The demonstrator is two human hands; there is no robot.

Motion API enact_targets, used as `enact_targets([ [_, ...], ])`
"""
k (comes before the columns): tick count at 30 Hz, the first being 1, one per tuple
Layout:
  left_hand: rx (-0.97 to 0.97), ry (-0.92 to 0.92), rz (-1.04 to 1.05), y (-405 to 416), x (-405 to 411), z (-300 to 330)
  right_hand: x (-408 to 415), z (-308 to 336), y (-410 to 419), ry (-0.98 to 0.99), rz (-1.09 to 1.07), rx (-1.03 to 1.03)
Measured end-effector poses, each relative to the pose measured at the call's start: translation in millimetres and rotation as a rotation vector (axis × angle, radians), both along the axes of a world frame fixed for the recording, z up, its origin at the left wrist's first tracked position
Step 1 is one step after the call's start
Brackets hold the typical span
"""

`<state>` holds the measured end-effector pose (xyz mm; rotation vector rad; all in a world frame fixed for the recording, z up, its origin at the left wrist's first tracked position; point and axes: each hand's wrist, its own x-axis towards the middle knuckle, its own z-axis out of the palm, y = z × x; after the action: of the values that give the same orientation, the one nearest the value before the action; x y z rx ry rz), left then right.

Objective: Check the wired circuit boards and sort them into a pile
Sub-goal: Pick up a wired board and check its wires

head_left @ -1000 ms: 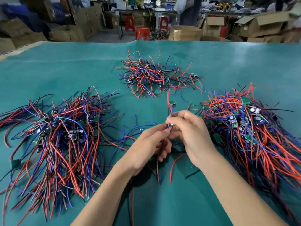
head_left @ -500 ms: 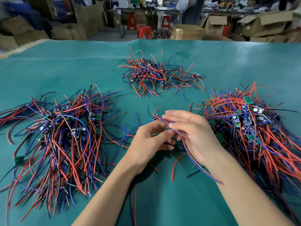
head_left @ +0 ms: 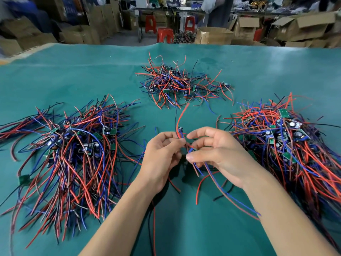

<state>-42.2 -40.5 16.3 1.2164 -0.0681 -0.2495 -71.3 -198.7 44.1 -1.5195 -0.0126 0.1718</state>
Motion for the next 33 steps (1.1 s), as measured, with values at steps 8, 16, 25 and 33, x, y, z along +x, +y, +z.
enact_targets([
  [8, -0.114, 0.101, 0.077, 3.4, 2.2, 2.9, -10.1, 18.0, -20.9, 0.026, 0.464, 0.244],
  [16, -0.205, 0.018, -0.019, 1.7, 3.7, -0.3, -1.7, 18.2, -21.3, -0.203, 0.420, 0.777],
  [25, -0.004, -0.207, -0.302, 2.1, -5.9, -0.5, -0.4, 11.2, 6.3, -0.132, -0.234, 0.385],
  [33, -0.091, -0.119, -0.449, 6.1, -7.5, 3.8, -1.6, 4.5, 13.0, -0.127, -0.266, 0.180],
])
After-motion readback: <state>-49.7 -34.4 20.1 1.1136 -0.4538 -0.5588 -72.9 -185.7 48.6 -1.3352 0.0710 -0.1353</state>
